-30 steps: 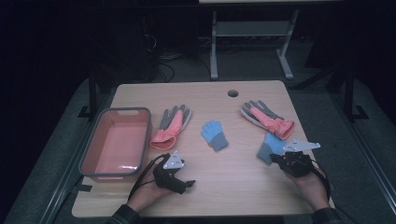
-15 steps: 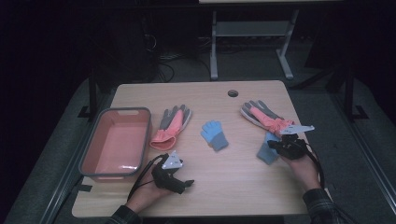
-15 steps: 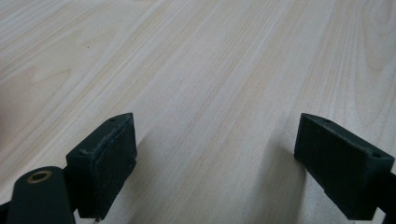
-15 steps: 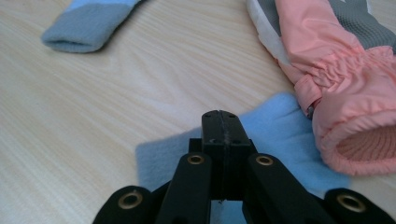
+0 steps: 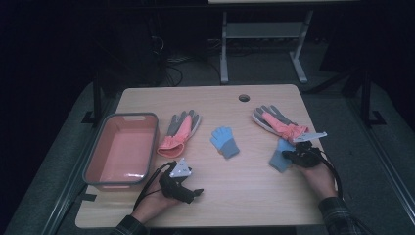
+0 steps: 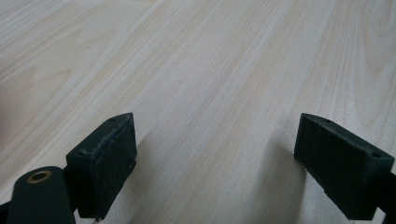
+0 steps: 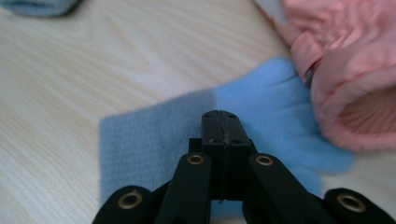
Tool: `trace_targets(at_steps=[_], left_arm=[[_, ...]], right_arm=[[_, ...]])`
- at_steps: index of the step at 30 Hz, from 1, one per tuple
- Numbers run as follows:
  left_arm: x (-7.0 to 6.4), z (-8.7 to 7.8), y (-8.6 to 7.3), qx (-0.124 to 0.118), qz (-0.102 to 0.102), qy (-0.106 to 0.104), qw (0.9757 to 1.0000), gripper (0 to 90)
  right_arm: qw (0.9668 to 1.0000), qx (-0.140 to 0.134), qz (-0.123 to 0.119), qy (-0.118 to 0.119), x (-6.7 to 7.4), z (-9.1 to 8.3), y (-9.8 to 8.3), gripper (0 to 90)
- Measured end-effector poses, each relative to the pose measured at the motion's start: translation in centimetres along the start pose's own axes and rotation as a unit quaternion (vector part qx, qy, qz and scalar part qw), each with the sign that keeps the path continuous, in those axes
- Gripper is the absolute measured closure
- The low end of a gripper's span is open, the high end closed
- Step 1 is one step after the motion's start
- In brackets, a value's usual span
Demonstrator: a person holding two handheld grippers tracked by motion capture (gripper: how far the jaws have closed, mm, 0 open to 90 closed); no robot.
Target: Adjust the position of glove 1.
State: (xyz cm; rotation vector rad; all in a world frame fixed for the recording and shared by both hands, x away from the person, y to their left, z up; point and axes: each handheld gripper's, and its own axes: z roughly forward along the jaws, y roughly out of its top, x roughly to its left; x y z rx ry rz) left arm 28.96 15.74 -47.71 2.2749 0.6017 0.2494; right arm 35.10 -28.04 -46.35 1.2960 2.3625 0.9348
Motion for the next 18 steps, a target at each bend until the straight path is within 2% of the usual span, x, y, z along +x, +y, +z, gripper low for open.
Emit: trace_targets(at_steps=[5,18], left_arm=[[0.0,0.0,0.0,0.0,-0.001,0.0,1.0,12.4],[0.0,0.0,0.0,0.003,0.003,-0.001,1.0,12.4]], right_arm=[[1.0,0.002,-0.004,0.002,0.2,0.1,-0.1,90.0],[0.9984,0.009,-0.034,0.045,3.5,0.6,0.3,90.0]])
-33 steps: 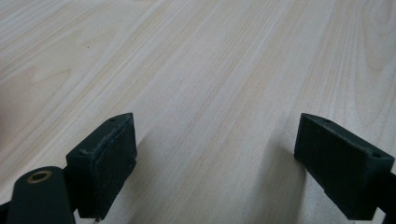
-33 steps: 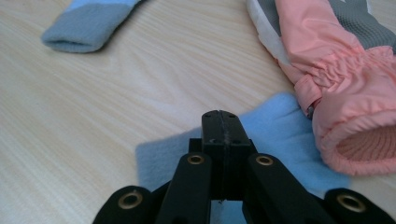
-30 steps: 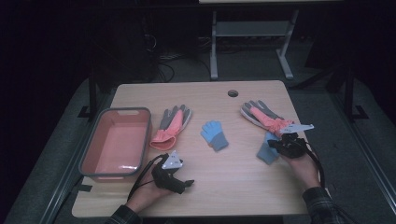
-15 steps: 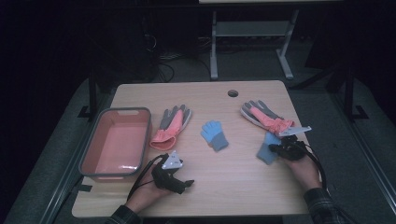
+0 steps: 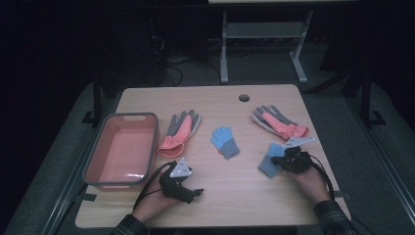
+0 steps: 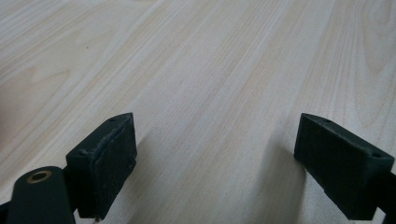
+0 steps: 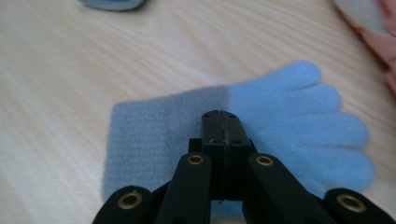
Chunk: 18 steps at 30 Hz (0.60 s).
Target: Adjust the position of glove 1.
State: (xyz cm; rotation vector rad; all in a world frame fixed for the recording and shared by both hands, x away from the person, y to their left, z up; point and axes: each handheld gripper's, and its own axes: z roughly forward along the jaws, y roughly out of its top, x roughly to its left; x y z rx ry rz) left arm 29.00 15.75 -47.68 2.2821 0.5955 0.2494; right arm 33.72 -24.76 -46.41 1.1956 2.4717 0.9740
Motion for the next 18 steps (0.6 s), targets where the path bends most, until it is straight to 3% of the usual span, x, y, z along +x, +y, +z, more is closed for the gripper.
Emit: trace_targets(at_steps=[5,18], left_arm=[[0.0,0.0,0.0,0.0,0.0,0.0,1.0,12.3],[0.0,0.0,0.0,0.0,-0.001,0.0,1.0,12.4]], right_arm=[[0.9994,0.004,-0.029,0.016,1.7,0.4,0.5,90.0],[0.9963,0.014,-0.065,0.054,5.1,1.2,1.2,90.0]])
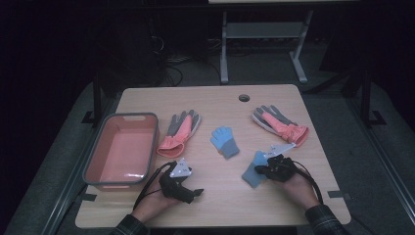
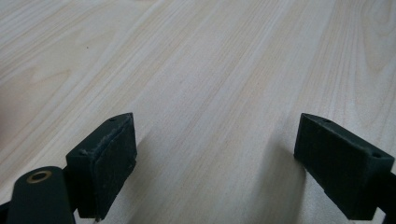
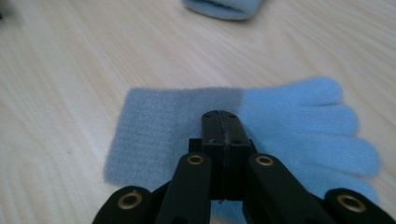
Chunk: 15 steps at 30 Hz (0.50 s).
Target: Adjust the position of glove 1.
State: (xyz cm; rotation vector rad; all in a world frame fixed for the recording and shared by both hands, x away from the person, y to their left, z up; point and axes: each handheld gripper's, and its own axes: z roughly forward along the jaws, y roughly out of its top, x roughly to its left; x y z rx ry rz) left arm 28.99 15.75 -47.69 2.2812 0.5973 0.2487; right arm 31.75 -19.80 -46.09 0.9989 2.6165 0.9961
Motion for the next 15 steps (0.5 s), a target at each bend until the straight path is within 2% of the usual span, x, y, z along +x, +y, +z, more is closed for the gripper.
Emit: trace_targets(at_steps=[11,13,15], left_arm=[[0.0,0.0,0.0,0.0,-0.001,-0.001,1.0,12.4],[0.0,0.0,0.0,0.0,-0.001,-0.001,1.0,12.4],[0.0,0.0,0.0,0.0,-0.001,-0.001,1.0,12.4]], right_arm=[[0.9991,0.005,-0.028,0.03,2.5,0.9,1.0,90.0],[0.9985,0.007,-0.036,0.041,3.5,1.3,1.3,90.0],[0.9982,0.007,-0.04,0.044,3.7,1.4,1.4,90.0]])
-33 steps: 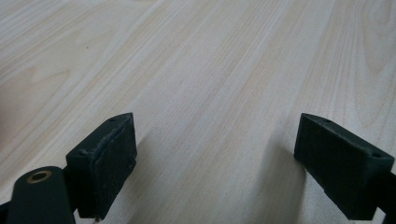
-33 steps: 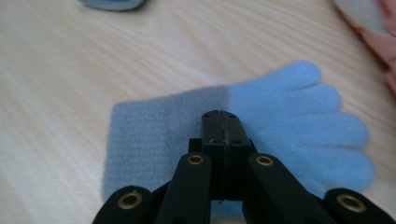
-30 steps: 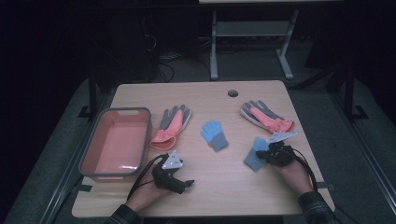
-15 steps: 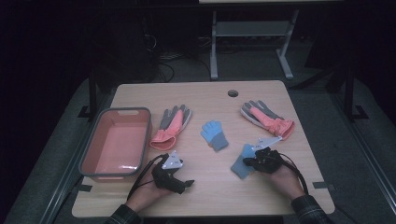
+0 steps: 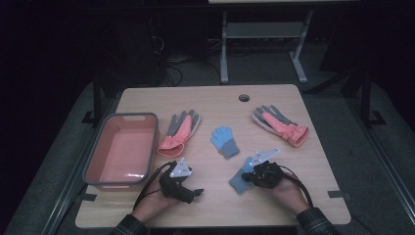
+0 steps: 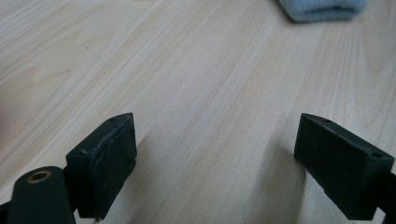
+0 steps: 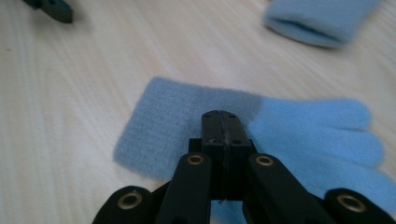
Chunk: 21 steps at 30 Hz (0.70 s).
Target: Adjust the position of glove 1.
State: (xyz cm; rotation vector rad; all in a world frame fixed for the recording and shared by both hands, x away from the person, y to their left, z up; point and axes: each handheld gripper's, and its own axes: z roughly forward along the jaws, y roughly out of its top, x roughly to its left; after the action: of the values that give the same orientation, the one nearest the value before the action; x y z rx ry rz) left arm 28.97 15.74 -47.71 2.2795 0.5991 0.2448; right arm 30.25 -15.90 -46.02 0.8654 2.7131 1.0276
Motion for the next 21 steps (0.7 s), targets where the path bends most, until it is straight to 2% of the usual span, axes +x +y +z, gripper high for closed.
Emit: trace_targets(at_steps=[5,9,12,15,16,19,20,21], left_arm=[[0.0,0.0,0.0,-0.001,-0.001,0.0,1.0,12.4],[0.0,0.0,0.0,-0.001,-0.001,0.0,1.0,12.4],[0.0,0.0,0.0,0.001,0.001,0.001,1.0,12.4],[0.0,0.0,0.0,0.001,0.001,0.001,1.0,12.4],[0.0,0.0,0.0,-0.001,-0.002,0.0,1.0,12.4],[0.0,0.0,0.0,0.001,0.0,0.0,1.0,12.4],[0.0,0.0,0.0,-0.001,-0.001,0.0,1.0,12.4],[0.0,0.0,0.0,-0.001,-0.001,0.0,1.0,12.4]], right_arm=[[0.9997,0.003,-0.02,0.015,1.6,0.8,0.7,90.0],[0.9995,0.003,-0.027,0.016,2.0,1.0,0.8,90.0],[0.9996,-0.004,-0.026,0.013,1.9,0.6,0.8,85.9],[0.9996,-0.023,-0.014,-0.005,1.2,-0.5,0.5,79.0],[0.9994,-0.028,-0.003,-0.021,0.5,-1.2,0.0,74.9],[0.9976,-0.045,0.022,-0.048,-0.8,-2.3,-1.3,61.6],[0.9976,-0.045,0.022,-0.048,-0.8,-2.3,-1.3,61.6],[0.9955,-0.047,0.04,-0.072,-1.7,-3.0,-2.4,51.4]])
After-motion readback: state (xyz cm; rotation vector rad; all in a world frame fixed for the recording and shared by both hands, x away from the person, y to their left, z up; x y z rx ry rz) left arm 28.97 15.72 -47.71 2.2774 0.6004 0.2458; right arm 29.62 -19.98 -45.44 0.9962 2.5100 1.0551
